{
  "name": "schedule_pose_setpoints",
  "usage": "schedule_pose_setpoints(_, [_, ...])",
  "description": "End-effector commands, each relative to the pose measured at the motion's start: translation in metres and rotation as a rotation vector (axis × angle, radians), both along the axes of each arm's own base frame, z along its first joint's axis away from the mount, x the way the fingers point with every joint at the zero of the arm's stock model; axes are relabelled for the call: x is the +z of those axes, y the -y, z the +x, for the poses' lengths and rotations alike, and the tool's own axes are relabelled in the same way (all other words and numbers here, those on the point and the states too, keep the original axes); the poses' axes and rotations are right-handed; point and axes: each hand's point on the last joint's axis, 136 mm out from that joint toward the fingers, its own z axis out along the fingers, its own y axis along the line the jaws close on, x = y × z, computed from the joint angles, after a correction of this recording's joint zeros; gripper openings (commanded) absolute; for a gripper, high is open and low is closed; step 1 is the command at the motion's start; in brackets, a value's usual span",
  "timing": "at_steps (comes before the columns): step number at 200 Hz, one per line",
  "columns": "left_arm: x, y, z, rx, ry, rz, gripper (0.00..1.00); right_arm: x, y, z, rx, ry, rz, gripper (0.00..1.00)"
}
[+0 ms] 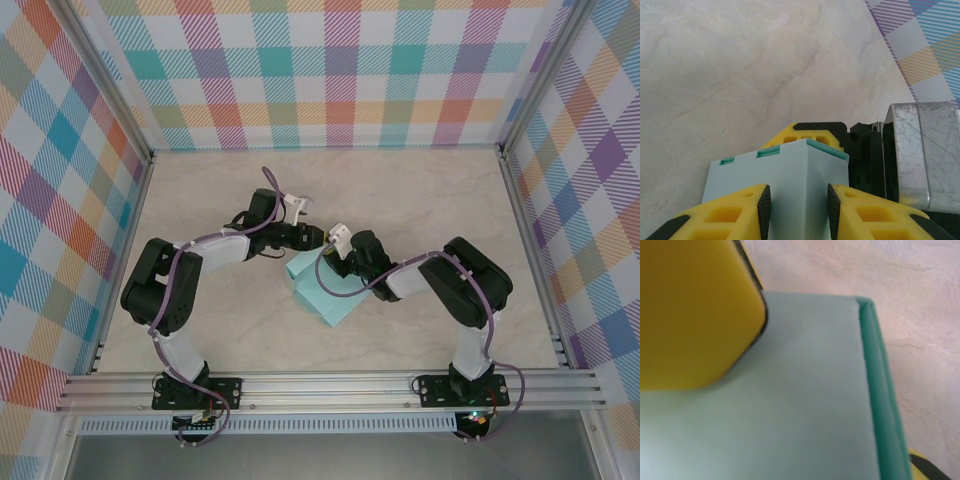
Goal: Fold the paper box
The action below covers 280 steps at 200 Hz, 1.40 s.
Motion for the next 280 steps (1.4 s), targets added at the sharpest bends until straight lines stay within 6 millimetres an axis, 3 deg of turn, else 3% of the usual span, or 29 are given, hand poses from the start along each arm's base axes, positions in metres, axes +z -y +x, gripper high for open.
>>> schedule_pose_setpoints(1, [-0.031,-0.007,-0.023,-0.041,-0.144,0.046,0.35,0.03,-0.017,-0.01,0.08,0.064,0.079,0.39])
schedule_pose_setpoints(51, [-0.04,-0.001,-0.023,-0.081,-0.208,0.045,0.3,0.039,-0.013,-0.007,0.039,0.076,0.096,0.37])
schedule_pose_setpoints(97, [-0.047,0.006,-0.03,-0.093,-0.24,0.032,0.29,0.045,-0.013,-0.003,-0.001,0.093,0.103,0.11])
schedule_pose_setpoints(141, [-0.052,0.013,-0.035,-0.086,-0.262,0.015,0.29,0.045,-0.016,-0.003,-0.023,0.11,0.099,0.03])
schedule_pose_setpoints(156, [-0.054,0.012,-0.036,-0.084,-0.275,0.018,0.29,0.04,-0.009,0.001,-0.064,0.112,0.082,0.05])
schedule_pose_setpoints(171, [-0.053,0.014,-0.038,-0.087,-0.277,0.017,0.29,0.04,-0.007,0.003,-0.09,0.093,0.097,0.23])
schedule_pose_setpoints(217, [-0.064,0.013,-0.038,-0.069,-0.298,0.053,0.28,0.052,-0.013,-0.001,-0.062,0.109,0.158,0.39])
schedule_pose_setpoints(252, [-0.071,0.009,-0.038,-0.072,-0.306,0.096,0.26,0.064,-0.006,-0.007,-0.05,0.164,0.169,0.38])
schedule_pose_setpoints(280, [-0.07,0.013,-0.04,-0.096,-0.322,0.078,0.26,0.07,-0.009,-0.009,-0.006,0.206,0.14,0.3])
